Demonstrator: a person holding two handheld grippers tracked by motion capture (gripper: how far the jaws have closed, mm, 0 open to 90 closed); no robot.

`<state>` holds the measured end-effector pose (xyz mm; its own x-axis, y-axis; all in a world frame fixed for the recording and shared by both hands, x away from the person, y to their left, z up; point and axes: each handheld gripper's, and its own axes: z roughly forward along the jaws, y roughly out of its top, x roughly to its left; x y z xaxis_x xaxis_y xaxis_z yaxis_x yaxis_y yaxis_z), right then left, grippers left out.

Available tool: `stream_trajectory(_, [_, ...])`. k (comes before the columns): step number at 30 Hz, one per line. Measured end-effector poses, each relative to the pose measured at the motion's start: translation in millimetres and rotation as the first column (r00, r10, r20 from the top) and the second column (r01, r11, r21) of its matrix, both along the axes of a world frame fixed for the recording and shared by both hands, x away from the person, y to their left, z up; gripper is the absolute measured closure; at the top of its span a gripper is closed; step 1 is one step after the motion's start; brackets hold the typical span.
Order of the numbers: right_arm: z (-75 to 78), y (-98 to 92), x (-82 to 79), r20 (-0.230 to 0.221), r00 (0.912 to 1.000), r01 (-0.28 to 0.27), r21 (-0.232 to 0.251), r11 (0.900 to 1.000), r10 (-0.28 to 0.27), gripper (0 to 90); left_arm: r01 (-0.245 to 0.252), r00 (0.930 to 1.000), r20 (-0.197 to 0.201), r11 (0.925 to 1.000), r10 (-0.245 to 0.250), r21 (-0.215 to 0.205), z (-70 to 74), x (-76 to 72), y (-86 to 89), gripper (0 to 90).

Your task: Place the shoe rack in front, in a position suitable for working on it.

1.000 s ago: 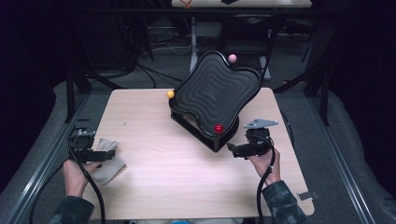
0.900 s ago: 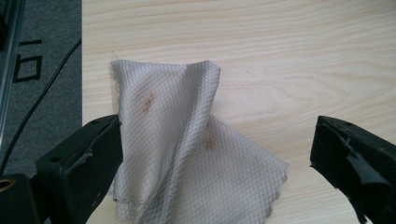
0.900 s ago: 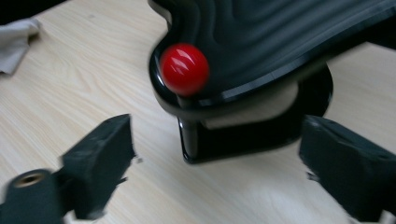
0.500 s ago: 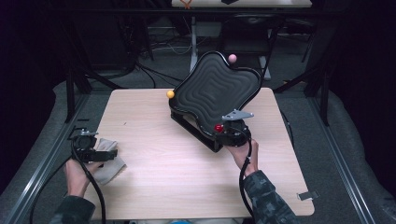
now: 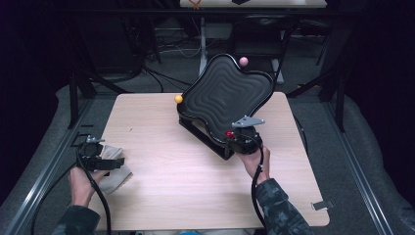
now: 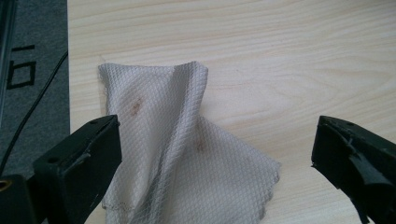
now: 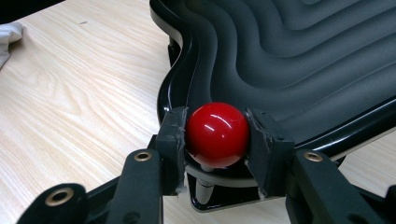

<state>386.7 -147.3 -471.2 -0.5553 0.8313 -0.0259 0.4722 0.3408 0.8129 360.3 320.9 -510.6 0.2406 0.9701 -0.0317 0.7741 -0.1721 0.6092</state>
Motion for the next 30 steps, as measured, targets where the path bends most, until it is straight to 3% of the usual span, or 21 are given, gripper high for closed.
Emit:
stream_trajectory(11, [0.4, -8.0, -8.5, -0.012, 0.9989, -0.046, 0.007, 0.999, 0.046, 60.0, 0.003, 1.0000, 0.009, 1.0000, -0.003, -0.001, 1.0, -1.2, 0.2, 0.0])
stream_trajectory(21, [0.3, -13.9, -26.8, -0.014, 0.9963, -0.085, 0.009, 0.996, 0.085, 60.0, 0.002, 0.9996, 0.027, 1.0000, -0.002, -0.001, 3.4, -2.6, -1.5, 0.0])
stream_trajectory(30, [0.2, -17.3, -37.0, -0.009, 0.9946, -0.104, 0.001, 0.995, 0.104, 60.0, 0.053, 0.9973, 0.051, 0.9985, -0.053, -0.015, 9.1, -1.9, -12.7, 0.0])
